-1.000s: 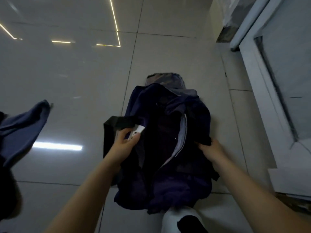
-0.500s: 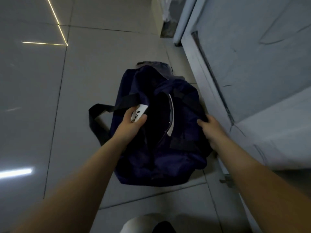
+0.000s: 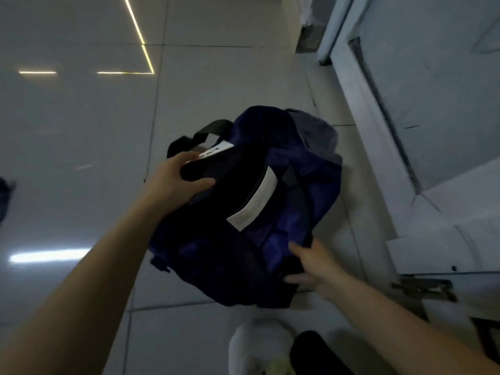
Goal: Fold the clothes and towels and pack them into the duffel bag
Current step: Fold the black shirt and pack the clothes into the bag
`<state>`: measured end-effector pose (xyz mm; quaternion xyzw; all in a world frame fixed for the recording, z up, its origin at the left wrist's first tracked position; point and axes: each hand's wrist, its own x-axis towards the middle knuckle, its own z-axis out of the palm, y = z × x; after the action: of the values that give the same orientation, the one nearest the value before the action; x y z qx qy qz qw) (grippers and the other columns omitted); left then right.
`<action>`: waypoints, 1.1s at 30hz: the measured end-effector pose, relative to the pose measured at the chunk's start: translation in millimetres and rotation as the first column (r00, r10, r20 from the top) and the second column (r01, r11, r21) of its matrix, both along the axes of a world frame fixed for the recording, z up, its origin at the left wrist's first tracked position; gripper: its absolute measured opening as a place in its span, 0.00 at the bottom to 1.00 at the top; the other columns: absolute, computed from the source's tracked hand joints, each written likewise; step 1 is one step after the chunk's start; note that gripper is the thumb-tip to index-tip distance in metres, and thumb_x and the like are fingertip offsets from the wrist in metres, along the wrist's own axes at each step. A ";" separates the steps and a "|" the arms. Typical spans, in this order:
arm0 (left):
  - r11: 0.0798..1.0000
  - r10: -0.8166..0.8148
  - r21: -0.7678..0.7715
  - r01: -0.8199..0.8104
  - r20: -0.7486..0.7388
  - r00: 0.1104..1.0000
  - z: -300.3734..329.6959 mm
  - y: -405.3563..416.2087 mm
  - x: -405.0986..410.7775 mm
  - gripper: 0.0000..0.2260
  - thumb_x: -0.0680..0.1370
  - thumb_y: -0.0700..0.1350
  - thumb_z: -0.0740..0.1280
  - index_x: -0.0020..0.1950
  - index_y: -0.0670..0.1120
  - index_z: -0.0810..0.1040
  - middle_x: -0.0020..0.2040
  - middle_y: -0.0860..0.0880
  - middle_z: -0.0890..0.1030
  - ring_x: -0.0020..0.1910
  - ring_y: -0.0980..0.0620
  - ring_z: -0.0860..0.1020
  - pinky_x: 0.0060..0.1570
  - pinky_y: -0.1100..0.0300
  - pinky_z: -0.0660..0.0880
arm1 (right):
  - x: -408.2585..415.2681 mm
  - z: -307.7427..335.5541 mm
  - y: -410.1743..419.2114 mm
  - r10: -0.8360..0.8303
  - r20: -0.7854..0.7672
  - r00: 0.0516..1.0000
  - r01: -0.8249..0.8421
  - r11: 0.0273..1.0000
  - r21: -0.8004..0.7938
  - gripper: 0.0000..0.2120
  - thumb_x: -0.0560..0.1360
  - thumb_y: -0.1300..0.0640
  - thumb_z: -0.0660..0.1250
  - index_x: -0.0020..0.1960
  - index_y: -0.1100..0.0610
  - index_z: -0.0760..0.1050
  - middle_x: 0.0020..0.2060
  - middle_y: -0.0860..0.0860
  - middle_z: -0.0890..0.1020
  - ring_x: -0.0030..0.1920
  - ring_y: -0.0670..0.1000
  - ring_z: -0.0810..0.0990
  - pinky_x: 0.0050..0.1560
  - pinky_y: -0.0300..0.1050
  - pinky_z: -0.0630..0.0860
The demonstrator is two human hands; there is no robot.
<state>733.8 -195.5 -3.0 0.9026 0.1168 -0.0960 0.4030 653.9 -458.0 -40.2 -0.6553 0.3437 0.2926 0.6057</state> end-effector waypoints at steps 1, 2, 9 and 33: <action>0.996 0.042 0.080 -0.048 0.065 0.997 1.3 7.7 -21.6 0.28 0.71 0.54 0.74 0.69 0.51 0.72 0.63 0.46 0.77 0.61 0.45 0.75 0.62 0.51 0.70 | -14.5 1.9 11.1 0.088 -0.069 0.994 -0.083 0.994 0.067 0.15 0.80 0.59 0.62 0.66 0.53 0.67 0.62 0.53 0.75 0.58 0.56 0.75 0.43 0.60 0.80; 0.978 0.106 0.162 -0.129 0.140 0.984 1.4 13.3 -44.4 0.28 0.71 0.56 0.72 0.69 0.50 0.72 0.64 0.45 0.76 0.62 0.44 0.74 0.63 0.48 0.70 | -24.5 5.7 18.7 0.216 -0.121 0.969 -0.202 0.973 0.115 0.16 0.80 0.56 0.64 0.66 0.53 0.68 0.62 0.53 0.75 0.59 0.56 0.75 0.44 0.61 0.81; 0.835 0.530 0.095 -0.542 0.124 0.839 -40.2 -2.9 -155.1 0.40 0.71 0.54 0.74 0.77 0.53 0.56 0.79 0.47 0.49 0.77 0.45 0.48 0.74 0.48 0.51 | -5.2 48.0 34.0 0.710 -0.198 0.676 -0.726 0.688 -0.014 0.23 0.73 0.41 0.68 0.56 0.59 0.76 0.48 0.56 0.83 0.43 0.52 0.85 0.41 0.50 0.82; 0.807 -0.207 0.484 0.339 -0.305 0.929 -66.4 46.0 -57.4 0.37 0.76 0.65 0.59 0.78 0.56 0.44 0.79 0.48 0.45 0.77 0.39 0.49 0.75 0.47 0.50 | 23.8 15.0 4.2 0.866 0.025 0.500 -0.300 0.200 -0.933 0.35 0.74 0.41 0.67 0.75 0.51 0.58 0.68 0.55 0.66 0.63 0.59 0.69 0.56 0.55 0.74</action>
<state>676.4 -149.5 -69.3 0.9674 0.0540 -0.2246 0.1041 677.7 -453.8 -25.2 -0.9888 -0.0542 0.0980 0.0984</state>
